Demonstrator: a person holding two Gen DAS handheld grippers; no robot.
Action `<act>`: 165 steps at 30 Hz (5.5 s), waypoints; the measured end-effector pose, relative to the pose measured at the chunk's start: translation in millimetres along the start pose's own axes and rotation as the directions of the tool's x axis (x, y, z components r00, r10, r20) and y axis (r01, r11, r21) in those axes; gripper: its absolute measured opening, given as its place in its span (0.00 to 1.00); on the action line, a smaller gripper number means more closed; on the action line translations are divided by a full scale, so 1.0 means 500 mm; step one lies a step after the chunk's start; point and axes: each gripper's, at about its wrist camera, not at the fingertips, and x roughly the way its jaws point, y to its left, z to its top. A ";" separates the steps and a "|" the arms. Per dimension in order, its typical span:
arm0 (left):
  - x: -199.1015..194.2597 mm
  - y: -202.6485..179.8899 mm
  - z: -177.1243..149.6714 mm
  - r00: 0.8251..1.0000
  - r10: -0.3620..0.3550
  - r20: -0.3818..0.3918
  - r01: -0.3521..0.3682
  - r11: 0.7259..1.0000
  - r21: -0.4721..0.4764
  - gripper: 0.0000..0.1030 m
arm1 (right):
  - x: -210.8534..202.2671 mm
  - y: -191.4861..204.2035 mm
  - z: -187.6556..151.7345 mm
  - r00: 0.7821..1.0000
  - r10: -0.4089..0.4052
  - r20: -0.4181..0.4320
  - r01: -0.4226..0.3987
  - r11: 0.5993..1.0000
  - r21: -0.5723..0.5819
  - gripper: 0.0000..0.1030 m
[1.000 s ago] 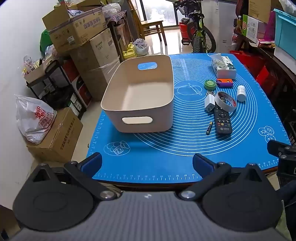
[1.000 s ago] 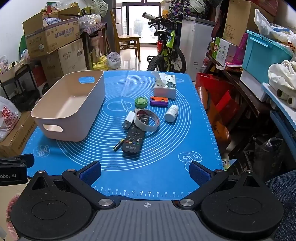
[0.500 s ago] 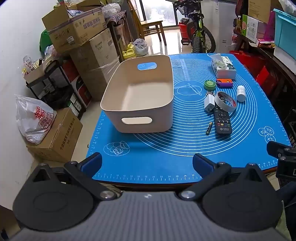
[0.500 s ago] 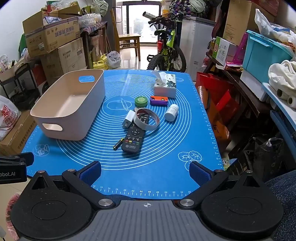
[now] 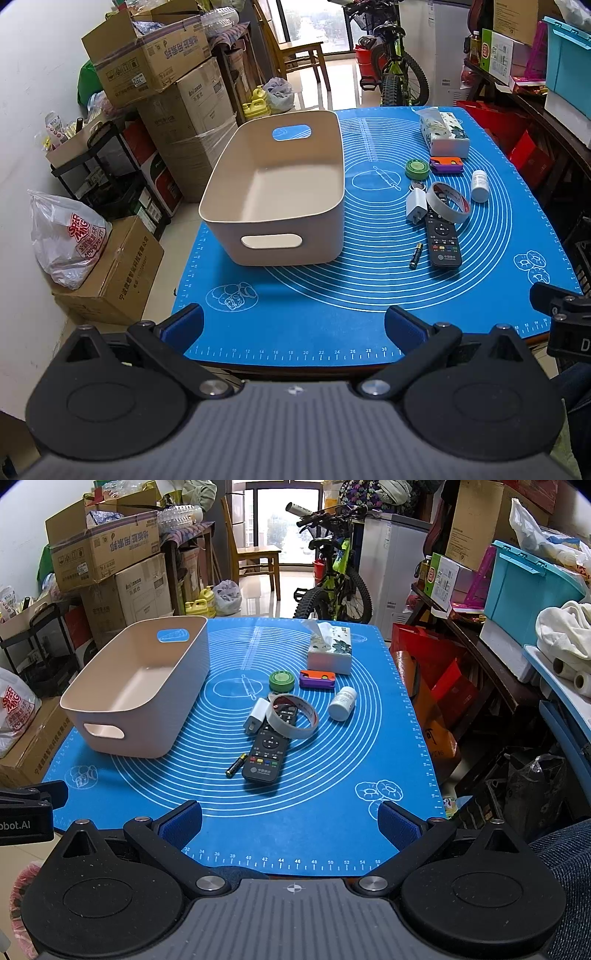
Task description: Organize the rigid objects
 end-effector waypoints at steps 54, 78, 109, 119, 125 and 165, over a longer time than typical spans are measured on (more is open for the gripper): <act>0.003 -0.006 -0.003 1.000 -0.002 0.005 0.002 1.000 0.005 1.00 | 0.002 -0.001 0.000 1.000 0.003 -0.002 -0.003 1.000 0.004 0.98; 0.179 0.136 0.142 0.998 -0.067 -0.004 0.067 0.996 -0.057 1.00 | 0.097 0.047 0.174 1.000 0.023 0.014 -0.024 0.999 0.022 0.98; 0.466 0.256 0.191 0.992 0.019 -0.121 -0.031 0.994 -0.100 0.49 | 0.479 0.029 0.215 0.978 0.111 -0.176 -0.145 0.970 -0.197 0.80; 0.469 0.246 0.192 0.988 -0.022 -0.152 0.009 0.996 -0.087 0.13 | 0.522 0.031 0.227 0.972 0.104 -0.209 -0.149 0.965 -0.215 0.51; 0.471 0.258 0.192 0.987 -0.049 -0.150 0.033 0.993 -0.111 0.12 | 0.537 0.034 0.223 0.963 0.123 -0.241 -0.175 0.963 -0.207 0.26; 0.475 0.257 0.189 0.988 -0.059 -0.142 0.043 0.993 -0.109 0.11 | 0.398 0.298 0.396 0.871 0.491 0.030 -0.472 0.852 -0.226 0.15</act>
